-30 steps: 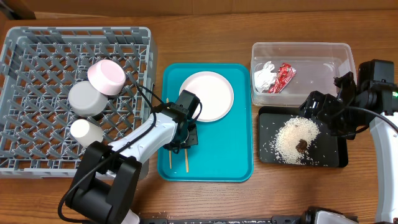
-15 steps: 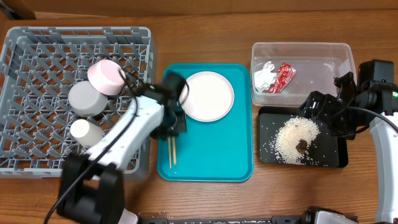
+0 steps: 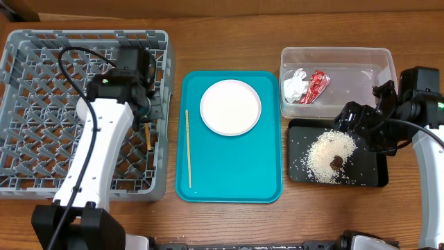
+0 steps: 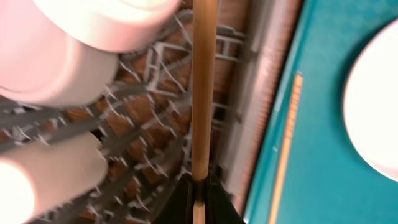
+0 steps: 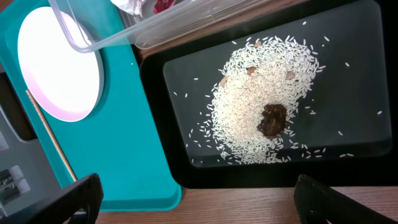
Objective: Sort waste into correct bins and load items into the dishwasher
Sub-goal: 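Insert the chopstick upright into the dish rack with the left gripper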
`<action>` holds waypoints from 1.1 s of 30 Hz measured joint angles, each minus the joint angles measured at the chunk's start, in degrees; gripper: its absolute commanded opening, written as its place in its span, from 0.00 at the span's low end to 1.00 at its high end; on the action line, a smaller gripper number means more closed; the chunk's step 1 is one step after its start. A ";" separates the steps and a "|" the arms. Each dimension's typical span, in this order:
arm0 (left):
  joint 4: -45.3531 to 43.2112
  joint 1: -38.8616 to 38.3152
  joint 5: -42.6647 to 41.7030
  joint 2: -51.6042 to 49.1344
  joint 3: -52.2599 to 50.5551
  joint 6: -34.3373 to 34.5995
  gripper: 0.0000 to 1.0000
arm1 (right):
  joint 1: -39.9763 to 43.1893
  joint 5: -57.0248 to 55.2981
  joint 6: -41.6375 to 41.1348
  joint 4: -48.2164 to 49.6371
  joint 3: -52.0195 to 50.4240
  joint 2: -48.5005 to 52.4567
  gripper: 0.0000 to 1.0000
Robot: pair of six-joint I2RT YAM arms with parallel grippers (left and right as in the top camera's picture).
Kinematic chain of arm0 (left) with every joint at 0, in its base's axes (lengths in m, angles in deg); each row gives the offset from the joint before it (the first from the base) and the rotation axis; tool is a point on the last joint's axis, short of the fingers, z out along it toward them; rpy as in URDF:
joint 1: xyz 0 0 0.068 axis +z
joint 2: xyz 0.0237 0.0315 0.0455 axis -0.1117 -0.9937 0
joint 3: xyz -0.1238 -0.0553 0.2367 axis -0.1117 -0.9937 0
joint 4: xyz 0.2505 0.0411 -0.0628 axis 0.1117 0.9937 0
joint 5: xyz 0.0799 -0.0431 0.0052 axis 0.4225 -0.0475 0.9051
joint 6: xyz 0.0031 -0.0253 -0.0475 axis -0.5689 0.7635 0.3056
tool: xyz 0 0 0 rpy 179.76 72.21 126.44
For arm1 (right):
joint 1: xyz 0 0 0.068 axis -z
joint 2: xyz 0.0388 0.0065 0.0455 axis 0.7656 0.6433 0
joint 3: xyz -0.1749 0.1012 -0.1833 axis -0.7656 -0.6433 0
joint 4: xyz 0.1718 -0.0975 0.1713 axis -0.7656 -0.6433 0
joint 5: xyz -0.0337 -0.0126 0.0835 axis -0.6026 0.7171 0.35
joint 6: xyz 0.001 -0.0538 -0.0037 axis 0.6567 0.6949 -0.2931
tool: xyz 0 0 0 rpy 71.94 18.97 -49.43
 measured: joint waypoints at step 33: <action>-12.44 -14.99 -13.75 -3.72 -18.27 9.64 0.75 | 0.00 0.00 -0.02 0.00 0.00 0.00 1.00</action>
